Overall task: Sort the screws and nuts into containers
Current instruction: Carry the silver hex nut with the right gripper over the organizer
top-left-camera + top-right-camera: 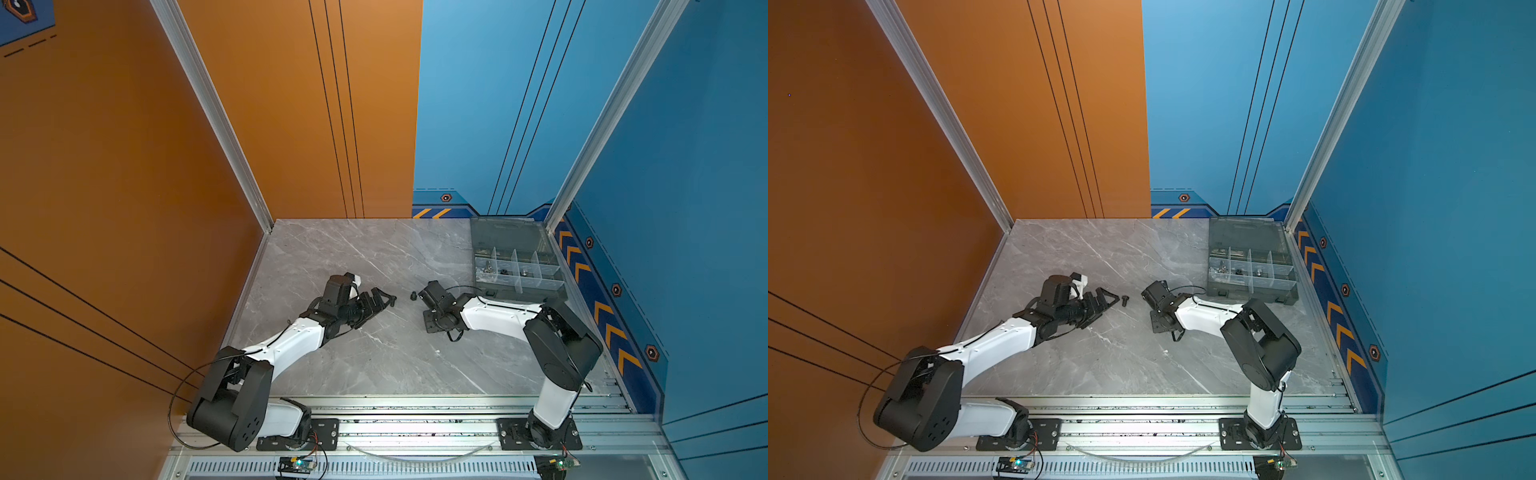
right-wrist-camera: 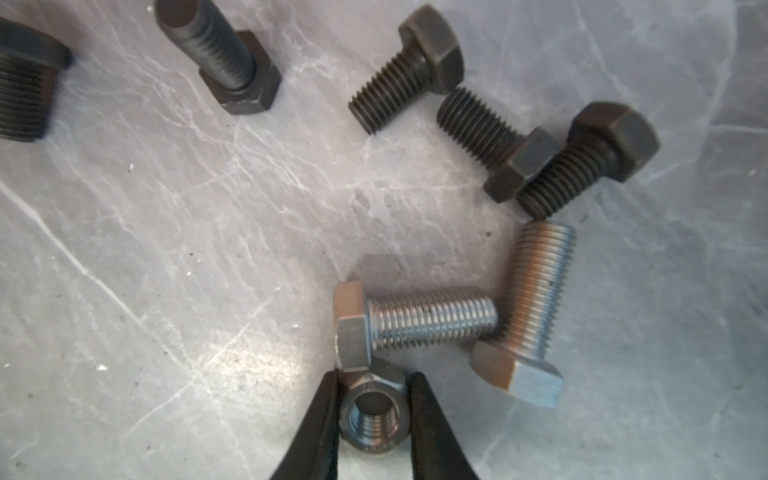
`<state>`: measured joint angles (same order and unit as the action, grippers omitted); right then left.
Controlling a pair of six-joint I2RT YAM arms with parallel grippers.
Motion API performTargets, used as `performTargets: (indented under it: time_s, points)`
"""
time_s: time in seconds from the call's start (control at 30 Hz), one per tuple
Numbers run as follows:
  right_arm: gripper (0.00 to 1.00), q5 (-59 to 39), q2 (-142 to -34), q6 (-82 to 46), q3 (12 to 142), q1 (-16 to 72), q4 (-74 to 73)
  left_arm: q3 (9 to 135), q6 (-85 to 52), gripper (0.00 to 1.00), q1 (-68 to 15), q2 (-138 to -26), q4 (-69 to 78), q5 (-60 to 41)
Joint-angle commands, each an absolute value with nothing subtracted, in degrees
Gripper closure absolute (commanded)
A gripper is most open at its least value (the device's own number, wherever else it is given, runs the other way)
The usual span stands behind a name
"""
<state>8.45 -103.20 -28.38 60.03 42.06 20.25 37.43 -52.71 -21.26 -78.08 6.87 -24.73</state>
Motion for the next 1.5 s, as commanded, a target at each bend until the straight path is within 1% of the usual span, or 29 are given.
performTargets:
  time_s: [0.0,0.17,0.27,0.3,0.5,0.67,0.8,0.9,1.03,1.17,1.3,1.47]
  points:
    - [0.83,7.89,-104.01,-28.56,59.68,42.21,23.51,36.45,-51.81,0.02,-20.64,-77.42,7.02,-26.10]
    - [0.91,5.00,-101.90,-28.24,58.45,41.10,21.83,36.30,-51.76,0.02,-20.57,-77.04,6.86,-26.11]
    - [0.93,3.15,-99.18,-27.37,57.37,40.52,21.49,36.34,-51.68,0.02,-20.48,-76.93,6.75,-26.11]
    - [0.93,2.16,-98.04,-26.89,57.08,38.60,21.45,36.36,-51.68,0.02,-20.52,-76.90,6.71,-26.11]
    - [0.95,-2.54,-90.58,-24.58,54.97,33.46,22.66,36.24,-51.85,0.02,-20.47,-77.08,7.03,-26.21]
    - [0.95,-6.38,-84.09,-22.03,53.54,24.41,24.17,36.31,-51.86,0.02,-20.35,-76.93,6.96,-26.33]
    - [0.95,-8.46,-80.11,-18.97,55.33,14.07,26.92,36.29,-51.85,0.02,-20.31,-76.74,6.94,-26.28]
    - [0.94,-8.85,-79.10,-17.91,57.88,6.21,28.14,36.22,-51.91,0.02,-20.38,-76.64,6.96,-26.26]
    - [0.94,-9.60,-81.31,-18.57,62.46,-3.04,29.43,36.17,-51.94,0.02,-20.47,-76.39,6.81,-26.09]
    - [0.94,-9.55,-86.08,-19.99,66.90,-8.49,28.92,36.26,-52.03,0.02,-20.41,-76.43,6.83,-26.09]
    - [0.94,-9.59,-92.45,-21.16,72.15,-11.10,28.48,36.32,-52.00,0.02,-20.54,-76.44,6.66,-26.01]
    - [0.95,-8.34,-100.03,-21.48,78.07,-12.19,28.20,36.56,-51.94,0.02,-20.46,-76.25,6.25,-25.86]
